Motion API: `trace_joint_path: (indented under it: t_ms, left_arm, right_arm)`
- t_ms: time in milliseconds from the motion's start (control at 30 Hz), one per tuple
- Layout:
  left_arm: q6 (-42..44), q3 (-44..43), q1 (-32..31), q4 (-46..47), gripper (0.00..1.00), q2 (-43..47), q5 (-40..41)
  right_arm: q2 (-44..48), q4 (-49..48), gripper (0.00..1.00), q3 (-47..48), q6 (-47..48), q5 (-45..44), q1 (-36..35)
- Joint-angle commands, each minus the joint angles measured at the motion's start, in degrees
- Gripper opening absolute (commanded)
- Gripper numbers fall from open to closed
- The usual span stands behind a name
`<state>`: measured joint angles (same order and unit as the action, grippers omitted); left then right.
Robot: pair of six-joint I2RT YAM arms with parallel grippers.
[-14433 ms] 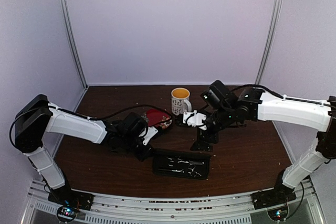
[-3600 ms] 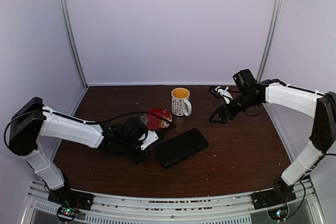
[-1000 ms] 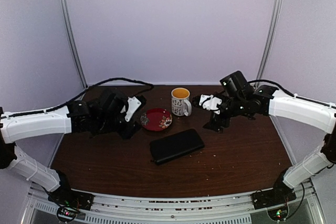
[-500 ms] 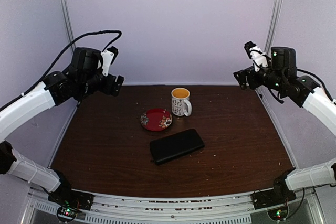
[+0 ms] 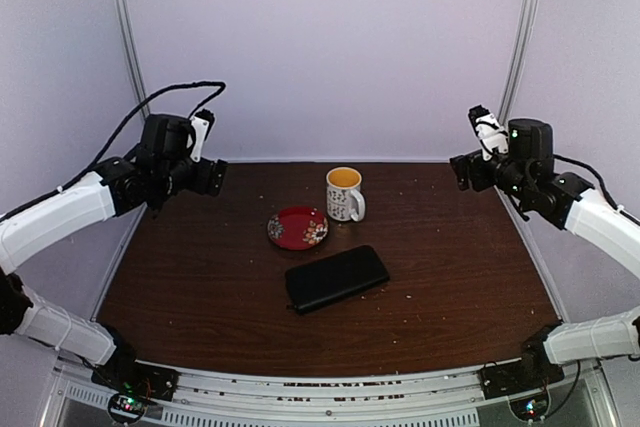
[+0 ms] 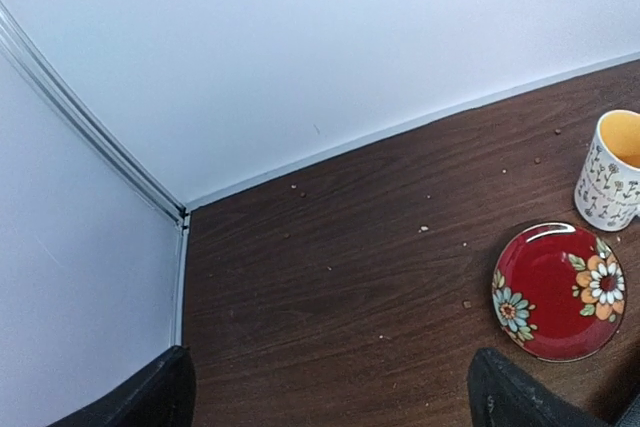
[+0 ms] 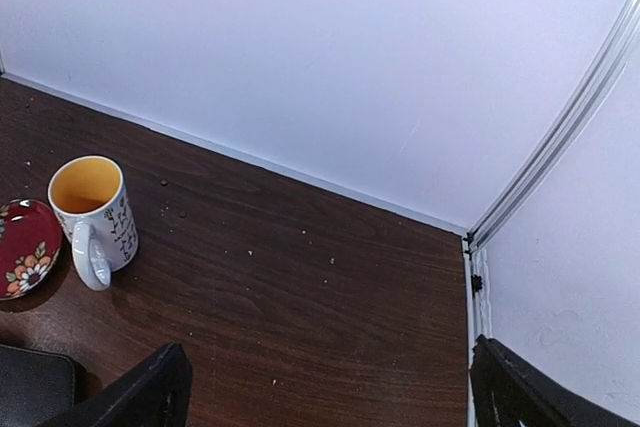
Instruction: Sort the hair-cutting tools
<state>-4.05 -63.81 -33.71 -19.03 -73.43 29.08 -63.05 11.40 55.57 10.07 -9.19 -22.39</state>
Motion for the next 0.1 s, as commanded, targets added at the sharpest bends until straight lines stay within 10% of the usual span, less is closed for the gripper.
trace_joint_path:
  t_ms: [0, 67]
  left_arm:
    - [-0.4, -0.7, 0.1, 3.1, 0.98, 0.8, 0.5]
    - [-0.4, -0.5, 0.0, 3.1, 0.98, 0.7, 0.5]
  right_arm:
    - [1.1, -2.3, 1.00, -1.1, -0.5, 1.0, 0.6]
    - [0.7, -2.0, 1.00, -0.8, -1.6, 2.1, 0.6]
